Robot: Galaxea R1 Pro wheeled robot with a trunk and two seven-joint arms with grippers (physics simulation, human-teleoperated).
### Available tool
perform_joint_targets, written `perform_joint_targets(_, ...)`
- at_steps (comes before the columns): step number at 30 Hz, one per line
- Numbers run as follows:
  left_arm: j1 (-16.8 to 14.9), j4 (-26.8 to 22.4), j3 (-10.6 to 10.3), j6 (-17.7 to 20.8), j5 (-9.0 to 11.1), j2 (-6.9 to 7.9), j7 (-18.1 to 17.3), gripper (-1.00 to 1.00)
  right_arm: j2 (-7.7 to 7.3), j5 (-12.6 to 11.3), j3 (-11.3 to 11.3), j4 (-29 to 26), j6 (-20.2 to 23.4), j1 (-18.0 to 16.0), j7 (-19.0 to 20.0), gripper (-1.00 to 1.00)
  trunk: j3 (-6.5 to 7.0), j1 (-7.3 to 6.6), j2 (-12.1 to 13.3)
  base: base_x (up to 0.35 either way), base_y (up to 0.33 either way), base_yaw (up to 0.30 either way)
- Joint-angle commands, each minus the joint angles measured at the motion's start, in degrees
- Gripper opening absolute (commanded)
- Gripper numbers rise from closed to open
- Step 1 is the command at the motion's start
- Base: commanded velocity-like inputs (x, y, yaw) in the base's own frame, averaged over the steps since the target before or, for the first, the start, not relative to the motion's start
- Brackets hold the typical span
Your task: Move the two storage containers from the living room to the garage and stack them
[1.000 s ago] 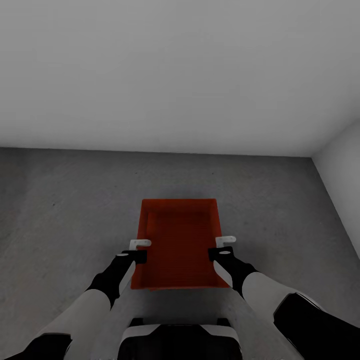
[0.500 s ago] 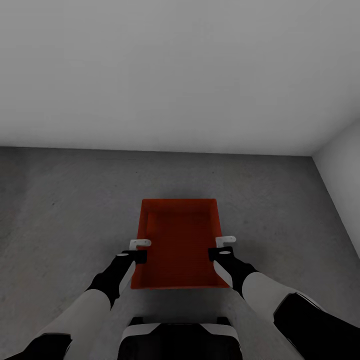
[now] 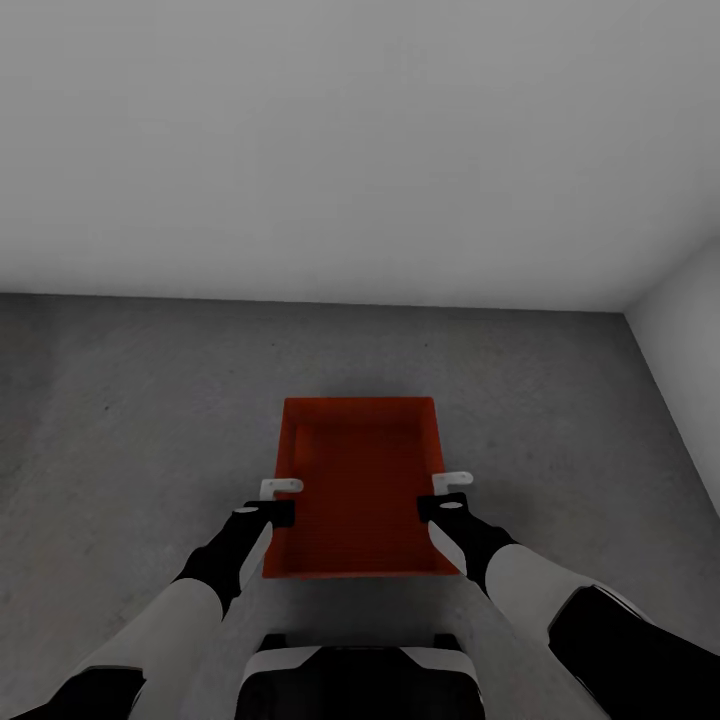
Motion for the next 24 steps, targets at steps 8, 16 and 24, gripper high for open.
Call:
perform_joint_targets(8,0.0,0.7,-0.6,1.9,1.5,0.08,0.0,-1.0,-1.26,2.0,-1.3,-0.3,0.5,-0.1,-1.4,-1.0,-0.06,0.03,-0.1,0.0,0.0,0.0)
perform_joint_targets(16,0.0,0.8,-0.6,1.9,1.5,0.11,0.1,-1.0,-1.25,2.0,-1.3,-0.3,0.5,-0.1,-1.4,-1.0,-0.06,0.03,-0.1,-0.013,0.0,0.0)
perform_joint_targets(24,0.0,0.8,-0.6,1.9,1.5,0.11,0.1,-1.0,-1.25,2.0,-1.3,-0.3,0.5,-0.1,-1.4,-1.0,-0.06,0.03,-0.1,-0.183,0.05,0.0)
